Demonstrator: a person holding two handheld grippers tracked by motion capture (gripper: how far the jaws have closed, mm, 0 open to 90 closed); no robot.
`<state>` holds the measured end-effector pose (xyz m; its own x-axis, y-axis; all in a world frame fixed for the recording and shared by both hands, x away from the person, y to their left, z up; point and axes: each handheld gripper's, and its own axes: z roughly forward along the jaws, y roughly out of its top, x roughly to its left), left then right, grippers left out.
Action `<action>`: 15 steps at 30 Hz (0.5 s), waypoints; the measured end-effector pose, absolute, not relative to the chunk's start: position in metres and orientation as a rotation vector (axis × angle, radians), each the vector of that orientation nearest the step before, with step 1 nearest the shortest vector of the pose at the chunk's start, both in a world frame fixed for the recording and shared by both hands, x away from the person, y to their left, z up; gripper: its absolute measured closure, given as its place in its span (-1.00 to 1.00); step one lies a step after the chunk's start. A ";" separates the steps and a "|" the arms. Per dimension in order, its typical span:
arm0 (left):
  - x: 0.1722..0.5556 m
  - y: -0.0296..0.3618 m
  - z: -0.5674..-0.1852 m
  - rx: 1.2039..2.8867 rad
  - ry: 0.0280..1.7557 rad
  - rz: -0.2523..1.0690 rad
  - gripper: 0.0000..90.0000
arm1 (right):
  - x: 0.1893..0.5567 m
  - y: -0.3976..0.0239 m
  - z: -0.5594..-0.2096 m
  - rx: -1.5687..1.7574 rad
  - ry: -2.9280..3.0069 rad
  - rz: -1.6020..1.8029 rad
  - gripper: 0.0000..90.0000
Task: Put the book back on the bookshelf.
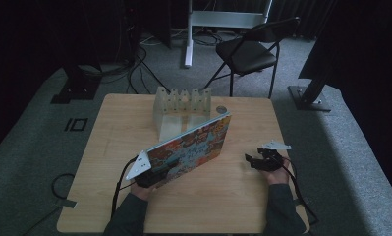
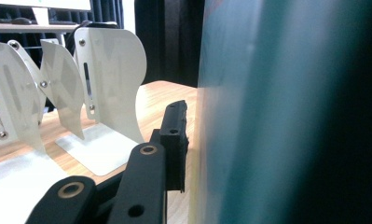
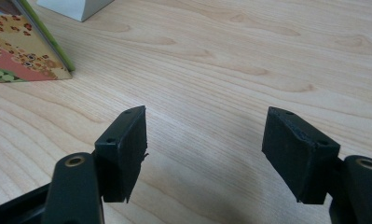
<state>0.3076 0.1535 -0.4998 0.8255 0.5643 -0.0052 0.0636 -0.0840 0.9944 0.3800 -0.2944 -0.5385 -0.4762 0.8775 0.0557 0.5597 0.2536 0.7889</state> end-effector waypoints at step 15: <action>0.302 0.145 -0.499 1.622 0.515 0.444 0.79 | 0.382 -0.295 -0.546 1.333 2.139 1.047 -0.32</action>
<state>0.3023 0.1455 -0.4987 0.8227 0.5684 -0.0112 0.0722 -0.0850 0.9938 0.3822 -0.2949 -0.5459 -0.4590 0.8873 0.0453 0.5799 0.2606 0.7718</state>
